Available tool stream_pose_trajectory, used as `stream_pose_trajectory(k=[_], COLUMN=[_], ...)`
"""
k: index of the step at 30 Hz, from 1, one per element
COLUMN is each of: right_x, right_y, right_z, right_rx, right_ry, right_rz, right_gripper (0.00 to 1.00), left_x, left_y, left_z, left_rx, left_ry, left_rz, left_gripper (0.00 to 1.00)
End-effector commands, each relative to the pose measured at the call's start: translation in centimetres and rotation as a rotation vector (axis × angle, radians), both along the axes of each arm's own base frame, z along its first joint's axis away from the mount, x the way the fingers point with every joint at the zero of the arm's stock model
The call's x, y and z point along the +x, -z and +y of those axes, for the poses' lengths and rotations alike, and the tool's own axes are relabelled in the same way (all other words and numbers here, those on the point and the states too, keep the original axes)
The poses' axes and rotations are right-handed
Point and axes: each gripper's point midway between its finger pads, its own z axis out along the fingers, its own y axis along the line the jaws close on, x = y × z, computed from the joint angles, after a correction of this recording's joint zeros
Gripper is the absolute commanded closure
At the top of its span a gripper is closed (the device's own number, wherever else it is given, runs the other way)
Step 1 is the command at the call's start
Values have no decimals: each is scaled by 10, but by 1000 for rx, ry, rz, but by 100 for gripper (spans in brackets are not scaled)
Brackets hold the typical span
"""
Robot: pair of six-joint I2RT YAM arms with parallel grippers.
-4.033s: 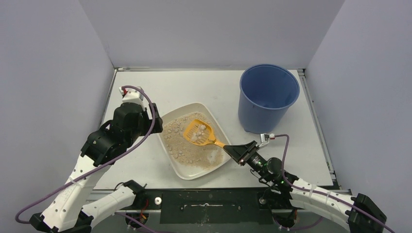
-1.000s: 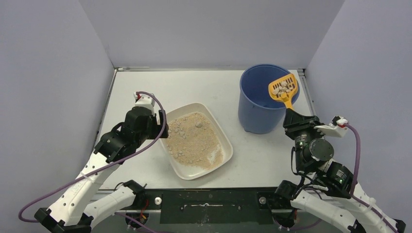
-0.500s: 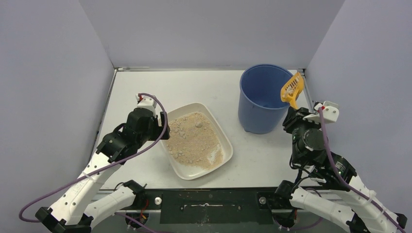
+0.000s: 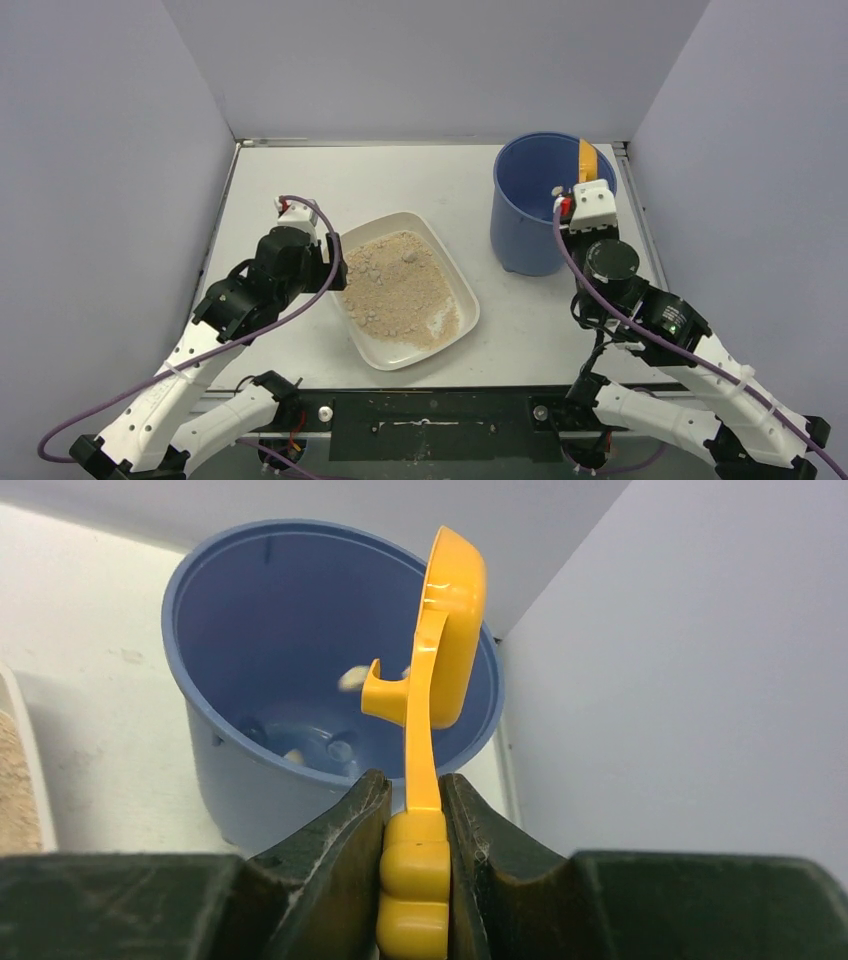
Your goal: Clean the litter box
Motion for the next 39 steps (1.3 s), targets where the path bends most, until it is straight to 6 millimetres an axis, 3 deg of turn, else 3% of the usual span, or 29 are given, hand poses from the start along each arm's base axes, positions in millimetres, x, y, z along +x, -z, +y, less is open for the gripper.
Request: stream_pose_trajectory(k=[1, 7, 14, 18, 32, 39], right_x=[4, 10, 12, 11, 4, -1], right_y=[-9, -8, -32, -54, -87, -73], right_z=[3, 17, 26, 52, 131, 163], right_rx=[-243, -384, -374, -211, 277, 498], right_ry=[-57, -138, -184, -295, -553, -606], right_rz=[50, 100, 73, 23, -12, 85], right_gripper=[100, 100, 100, 100, 100, 100], left_x=[-1, -4, -6, -6, -5, -7], left_y=[-4, 4, 10, 14, 36, 63], left_z=[-1, -7, -8, -8, -17, -19], left_rx=[-33, -51, -60, -58, -48, -92], left_ry=[-4, 11, 12, 10, 22, -57], left_rz=[-10, 17, 37, 48, 119, 199], left_gripper=[27, 27, 27, 27, 27, 27])
